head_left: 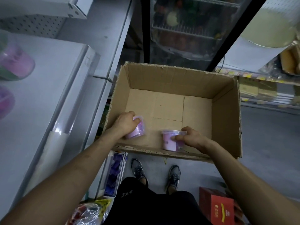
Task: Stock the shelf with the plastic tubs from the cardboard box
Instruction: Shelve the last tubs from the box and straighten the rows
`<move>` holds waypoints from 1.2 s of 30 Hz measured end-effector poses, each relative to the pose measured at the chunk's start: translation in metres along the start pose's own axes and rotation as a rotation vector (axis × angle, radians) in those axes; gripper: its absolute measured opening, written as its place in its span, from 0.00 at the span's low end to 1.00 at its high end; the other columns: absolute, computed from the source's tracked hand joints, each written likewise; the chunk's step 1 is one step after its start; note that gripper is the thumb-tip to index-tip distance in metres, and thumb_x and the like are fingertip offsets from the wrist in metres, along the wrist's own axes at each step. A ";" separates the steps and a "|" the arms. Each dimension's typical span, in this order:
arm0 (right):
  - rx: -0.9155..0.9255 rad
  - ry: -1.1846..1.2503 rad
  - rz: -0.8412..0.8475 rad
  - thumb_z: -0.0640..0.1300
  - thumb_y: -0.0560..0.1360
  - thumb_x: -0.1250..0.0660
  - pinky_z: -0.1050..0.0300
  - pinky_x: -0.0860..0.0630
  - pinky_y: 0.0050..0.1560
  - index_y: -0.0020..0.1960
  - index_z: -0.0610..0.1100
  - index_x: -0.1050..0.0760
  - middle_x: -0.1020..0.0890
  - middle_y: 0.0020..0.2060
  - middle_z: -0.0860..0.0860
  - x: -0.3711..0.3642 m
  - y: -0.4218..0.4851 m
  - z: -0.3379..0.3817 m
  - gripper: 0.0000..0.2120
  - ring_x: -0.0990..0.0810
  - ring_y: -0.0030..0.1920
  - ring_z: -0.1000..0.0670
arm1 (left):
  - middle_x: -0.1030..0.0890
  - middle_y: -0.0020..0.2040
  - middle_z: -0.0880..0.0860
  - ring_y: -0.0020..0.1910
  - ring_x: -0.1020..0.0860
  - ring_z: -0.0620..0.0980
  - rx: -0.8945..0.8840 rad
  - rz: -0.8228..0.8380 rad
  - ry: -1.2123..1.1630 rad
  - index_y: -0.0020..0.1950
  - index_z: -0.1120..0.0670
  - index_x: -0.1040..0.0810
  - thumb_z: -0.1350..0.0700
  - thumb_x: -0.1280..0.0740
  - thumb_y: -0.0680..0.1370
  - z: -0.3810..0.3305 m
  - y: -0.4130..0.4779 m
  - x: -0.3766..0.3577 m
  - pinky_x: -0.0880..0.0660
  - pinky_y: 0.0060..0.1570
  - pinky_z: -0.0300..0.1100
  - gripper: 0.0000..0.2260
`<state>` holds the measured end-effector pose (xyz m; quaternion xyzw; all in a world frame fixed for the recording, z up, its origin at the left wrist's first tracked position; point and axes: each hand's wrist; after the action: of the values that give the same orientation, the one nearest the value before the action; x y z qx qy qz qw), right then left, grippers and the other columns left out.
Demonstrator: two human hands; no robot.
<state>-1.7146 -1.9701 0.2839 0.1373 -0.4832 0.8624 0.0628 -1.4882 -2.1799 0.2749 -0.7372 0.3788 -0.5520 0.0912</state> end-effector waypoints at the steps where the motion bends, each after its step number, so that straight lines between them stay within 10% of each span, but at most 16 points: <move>1: -0.005 0.029 0.009 0.55 0.76 0.24 0.51 0.25 0.61 0.80 0.41 0.39 0.25 0.58 0.49 -0.001 0.000 0.002 0.41 0.21 0.56 0.49 | 0.20 0.65 0.60 0.61 0.21 0.60 0.018 0.009 -0.015 0.71 0.56 0.25 0.44 0.35 0.83 0.000 0.002 0.003 0.25 0.56 0.47 0.22; 9: -0.020 0.099 0.035 0.56 0.72 0.20 0.45 0.19 0.63 0.70 0.41 0.33 0.21 0.57 0.46 -0.007 0.008 0.011 0.36 0.18 0.56 0.46 | 0.18 0.60 0.56 0.56 0.21 0.56 0.050 0.218 0.009 0.61 0.53 0.22 0.36 0.38 0.82 -0.004 0.020 0.011 0.26 0.52 0.45 0.21; 13: 0.006 0.098 0.033 0.52 0.76 0.23 0.48 0.20 0.60 0.51 0.45 0.27 0.19 0.48 0.47 -0.007 0.003 0.018 0.16 0.19 0.49 0.50 | 0.23 0.68 0.55 0.60 0.25 0.56 0.038 0.290 -0.028 0.72 0.52 0.27 0.35 0.44 0.83 -0.012 0.019 0.004 0.32 0.55 0.45 0.27; 20: 0.083 0.061 -0.028 0.48 0.76 0.23 0.56 0.20 0.49 0.48 0.47 0.26 0.20 0.46 0.49 -0.006 0.007 0.018 0.12 0.20 0.45 0.51 | 0.23 0.65 0.53 0.60 0.24 0.56 0.013 0.449 -0.207 0.66 0.48 0.23 0.47 0.45 0.86 -0.024 0.016 0.008 0.28 0.58 0.45 0.15; 27: 0.126 -0.007 -0.079 0.59 0.64 0.16 0.52 0.17 0.53 0.71 0.44 0.33 0.23 0.59 0.49 0.004 0.013 0.003 0.45 0.21 0.56 0.48 | 0.38 0.82 0.51 0.78 0.36 0.54 0.036 0.477 -0.179 0.83 0.45 0.43 0.26 0.29 0.68 -0.007 0.017 -0.010 0.35 0.74 0.48 0.51; 36: 0.203 0.040 -0.139 0.60 0.63 0.16 0.53 0.16 0.55 0.76 0.45 0.36 0.22 0.60 0.50 0.028 0.002 -0.007 0.50 0.19 0.57 0.50 | 0.33 0.65 0.53 0.60 0.25 0.53 -0.042 0.450 0.028 0.71 0.48 0.29 0.25 0.24 0.57 -0.017 0.021 -0.010 0.24 0.64 0.51 0.49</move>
<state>-1.7431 -1.9652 0.2872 0.1592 -0.3813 0.9030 0.1179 -1.5140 -2.1830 0.2627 -0.6279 0.5465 -0.5200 0.1915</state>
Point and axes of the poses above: each hand's wrist, its own y-axis towards the middle knuckle, its own x-axis out of the back of the hand, z = x × y
